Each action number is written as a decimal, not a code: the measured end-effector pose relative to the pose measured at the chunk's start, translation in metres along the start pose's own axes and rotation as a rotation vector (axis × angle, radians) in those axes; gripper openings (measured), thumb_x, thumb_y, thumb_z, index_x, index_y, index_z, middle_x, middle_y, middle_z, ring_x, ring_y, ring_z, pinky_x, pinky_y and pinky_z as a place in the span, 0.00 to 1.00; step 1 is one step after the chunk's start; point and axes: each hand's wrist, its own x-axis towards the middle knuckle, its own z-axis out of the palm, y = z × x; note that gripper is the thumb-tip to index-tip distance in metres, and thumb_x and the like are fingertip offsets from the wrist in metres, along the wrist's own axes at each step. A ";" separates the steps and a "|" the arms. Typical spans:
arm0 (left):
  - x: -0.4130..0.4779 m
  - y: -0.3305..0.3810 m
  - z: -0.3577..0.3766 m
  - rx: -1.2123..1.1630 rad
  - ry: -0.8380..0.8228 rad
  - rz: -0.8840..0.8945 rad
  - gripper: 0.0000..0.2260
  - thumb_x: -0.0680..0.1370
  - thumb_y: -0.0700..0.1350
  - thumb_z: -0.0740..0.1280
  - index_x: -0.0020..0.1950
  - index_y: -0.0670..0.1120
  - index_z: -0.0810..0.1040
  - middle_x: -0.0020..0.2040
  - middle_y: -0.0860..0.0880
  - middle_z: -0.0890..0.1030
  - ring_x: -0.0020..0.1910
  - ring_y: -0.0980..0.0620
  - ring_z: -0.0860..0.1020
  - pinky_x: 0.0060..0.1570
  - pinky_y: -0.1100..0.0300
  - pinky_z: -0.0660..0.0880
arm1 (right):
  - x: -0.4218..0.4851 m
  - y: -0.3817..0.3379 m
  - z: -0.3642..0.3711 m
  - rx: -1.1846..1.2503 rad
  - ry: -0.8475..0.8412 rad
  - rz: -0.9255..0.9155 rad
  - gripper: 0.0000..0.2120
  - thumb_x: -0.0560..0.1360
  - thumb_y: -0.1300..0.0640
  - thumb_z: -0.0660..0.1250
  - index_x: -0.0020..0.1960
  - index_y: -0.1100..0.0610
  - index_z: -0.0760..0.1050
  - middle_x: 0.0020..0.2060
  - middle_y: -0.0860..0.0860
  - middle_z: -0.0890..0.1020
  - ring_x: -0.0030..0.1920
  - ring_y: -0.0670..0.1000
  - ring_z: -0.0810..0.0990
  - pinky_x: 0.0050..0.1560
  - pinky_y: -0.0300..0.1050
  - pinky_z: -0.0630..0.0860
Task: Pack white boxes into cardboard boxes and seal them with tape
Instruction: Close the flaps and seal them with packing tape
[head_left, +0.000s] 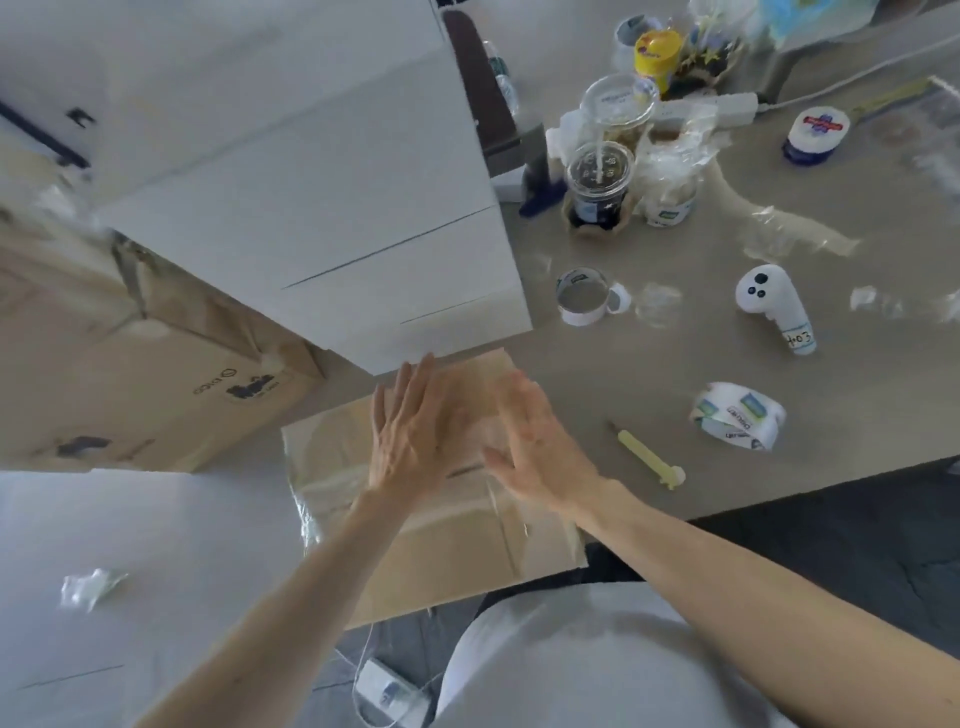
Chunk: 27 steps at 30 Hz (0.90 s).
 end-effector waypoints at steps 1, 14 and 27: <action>-0.012 -0.010 -0.002 0.006 -0.021 -0.057 0.24 0.83 0.59 0.53 0.78 0.54 0.59 0.81 0.53 0.55 0.81 0.49 0.49 0.77 0.44 0.44 | -0.001 -0.002 0.007 -0.015 -0.003 0.024 0.38 0.80 0.52 0.63 0.79 0.61 0.43 0.78 0.61 0.46 0.78 0.59 0.42 0.78 0.54 0.49; -0.053 -0.038 -0.003 0.050 -0.057 -0.140 0.26 0.83 0.60 0.46 0.81 0.58 0.48 0.81 0.54 0.49 0.81 0.49 0.46 0.77 0.41 0.43 | 0.016 0.028 0.020 0.549 -0.041 0.353 0.56 0.61 0.34 0.78 0.76 0.37 0.44 0.73 0.40 0.66 0.71 0.45 0.68 0.72 0.58 0.66; -0.058 -0.055 -0.022 -0.340 0.082 -0.079 0.29 0.78 0.61 0.54 0.76 0.48 0.66 0.78 0.50 0.63 0.79 0.49 0.56 0.75 0.37 0.48 | 0.020 0.014 0.013 0.532 -0.020 0.445 0.54 0.65 0.33 0.70 0.78 0.41 0.39 0.79 0.48 0.45 0.78 0.54 0.48 0.76 0.61 0.49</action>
